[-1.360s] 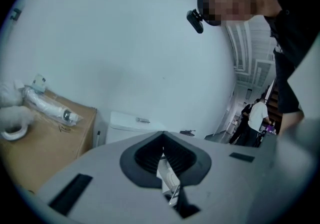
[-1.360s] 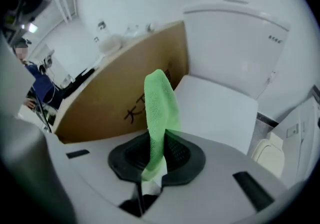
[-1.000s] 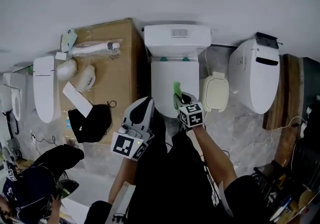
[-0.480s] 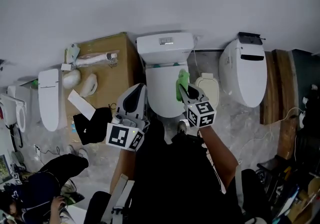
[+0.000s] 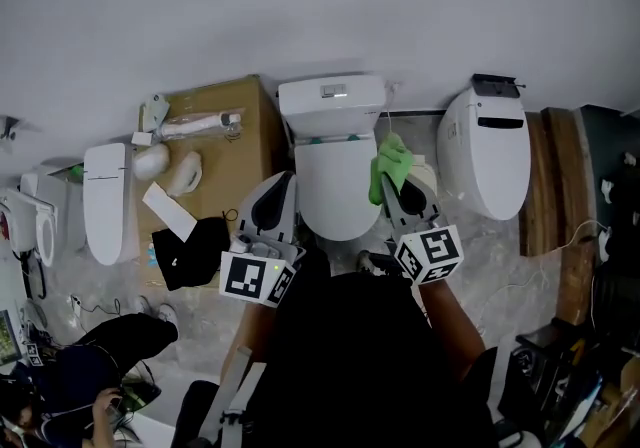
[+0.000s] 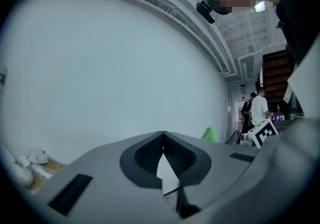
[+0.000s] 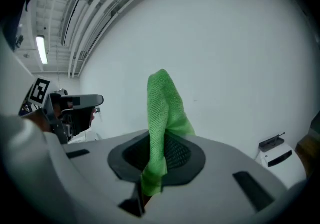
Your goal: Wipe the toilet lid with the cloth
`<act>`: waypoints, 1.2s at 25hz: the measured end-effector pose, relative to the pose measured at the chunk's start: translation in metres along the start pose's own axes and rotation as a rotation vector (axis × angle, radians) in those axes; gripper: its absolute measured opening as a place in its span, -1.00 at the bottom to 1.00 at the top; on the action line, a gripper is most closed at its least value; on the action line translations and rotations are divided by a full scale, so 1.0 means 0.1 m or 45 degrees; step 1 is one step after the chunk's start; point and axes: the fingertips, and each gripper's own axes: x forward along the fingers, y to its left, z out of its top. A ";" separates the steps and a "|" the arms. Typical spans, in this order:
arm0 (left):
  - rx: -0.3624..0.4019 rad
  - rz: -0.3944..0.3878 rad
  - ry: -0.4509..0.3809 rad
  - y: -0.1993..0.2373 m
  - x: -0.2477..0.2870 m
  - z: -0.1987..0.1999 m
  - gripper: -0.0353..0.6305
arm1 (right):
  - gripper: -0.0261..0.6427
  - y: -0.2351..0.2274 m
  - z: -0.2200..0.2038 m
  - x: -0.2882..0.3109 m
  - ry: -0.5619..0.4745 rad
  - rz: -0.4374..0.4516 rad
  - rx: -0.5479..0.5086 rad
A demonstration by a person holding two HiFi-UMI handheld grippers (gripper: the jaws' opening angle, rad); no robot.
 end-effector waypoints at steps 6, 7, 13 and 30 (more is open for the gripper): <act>0.015 -0.012 -0.013 -0.15 -0.08 0.03 -0.89 | -0.77 -0.02 0.13 -0.33 -0.055 -0.060 -0.059; 0.013 -0.012 -0.013 -0.16 -0.09 0.02 -0.89 | -0.77 -0.03 0.12 -0.35 -0.055 -0.066 -0.059; -0.003 -0.023 -0.013 -0.23 -0.12 -0.03 -0.89 | -0.77 -0.06 0.08 -0.45 -0.065 -0.085 -0.055; -0.014 -0.057 -0.021 -0.36 -0.13 -0.04 -0.89 | -0.77 -0.04 -0.02 -0.56 -0.036 -0.089 -0.075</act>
